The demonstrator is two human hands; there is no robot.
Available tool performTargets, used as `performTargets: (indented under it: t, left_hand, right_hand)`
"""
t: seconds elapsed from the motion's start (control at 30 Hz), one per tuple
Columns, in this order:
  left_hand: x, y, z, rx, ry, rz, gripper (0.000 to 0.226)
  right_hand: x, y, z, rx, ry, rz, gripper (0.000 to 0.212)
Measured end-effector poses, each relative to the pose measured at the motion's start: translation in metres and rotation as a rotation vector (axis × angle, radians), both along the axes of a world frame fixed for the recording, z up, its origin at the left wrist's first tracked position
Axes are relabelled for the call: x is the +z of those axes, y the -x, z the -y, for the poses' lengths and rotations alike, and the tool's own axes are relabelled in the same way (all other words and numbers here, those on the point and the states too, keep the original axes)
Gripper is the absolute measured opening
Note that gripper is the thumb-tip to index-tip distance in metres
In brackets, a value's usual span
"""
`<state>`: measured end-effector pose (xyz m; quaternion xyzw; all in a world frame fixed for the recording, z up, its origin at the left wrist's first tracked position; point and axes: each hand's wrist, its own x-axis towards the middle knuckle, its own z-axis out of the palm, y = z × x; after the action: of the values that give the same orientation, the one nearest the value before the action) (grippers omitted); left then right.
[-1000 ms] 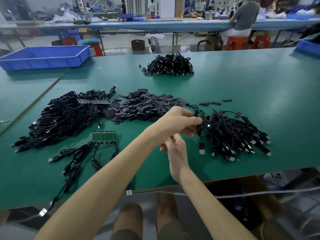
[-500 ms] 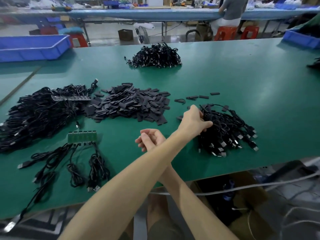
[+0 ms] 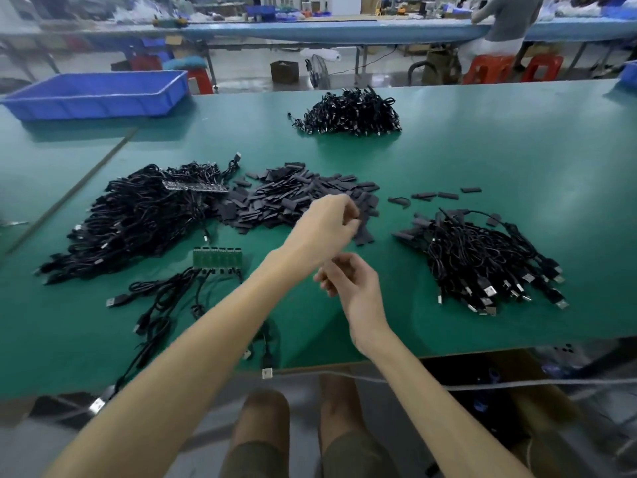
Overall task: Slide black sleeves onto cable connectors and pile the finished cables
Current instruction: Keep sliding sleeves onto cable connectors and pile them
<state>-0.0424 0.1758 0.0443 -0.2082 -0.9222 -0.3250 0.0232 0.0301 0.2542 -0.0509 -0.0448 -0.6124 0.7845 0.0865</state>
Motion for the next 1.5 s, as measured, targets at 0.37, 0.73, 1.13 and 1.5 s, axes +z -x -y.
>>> performTargets:
  t: [0.37, 0.73, 1.13, 1.5]
  left_hand:
    - [-0.02, 0.007, 0.148, 0.4, 0.496, 0.276, 0.024]
    - [-0.028, -0.015, 0.113, -0.037, -0.021, 0.242, 0.018]
    - [-0.036, -0.023, 0.092, 0.013, 0.059, 0.228, 0.015]
    - [-0.043, -0.028, 0.087, 0.16, 0.01, 0.172, 0.016]
  right_hand:
    - [0.003, -0.007, 0.002, -0.003, -0.206, 0.011, 0.008]
    - [0.002, -0.005, 0.013, 0.061, -0.512, -0.028, 0.008]
    - [0.0, 0.001, 0.012, 0.018, -0.617, 0.056, 0.012]
    - [-0.002, 0.002, 0.01, 0.026, -0.621, 0.048, 0.016]
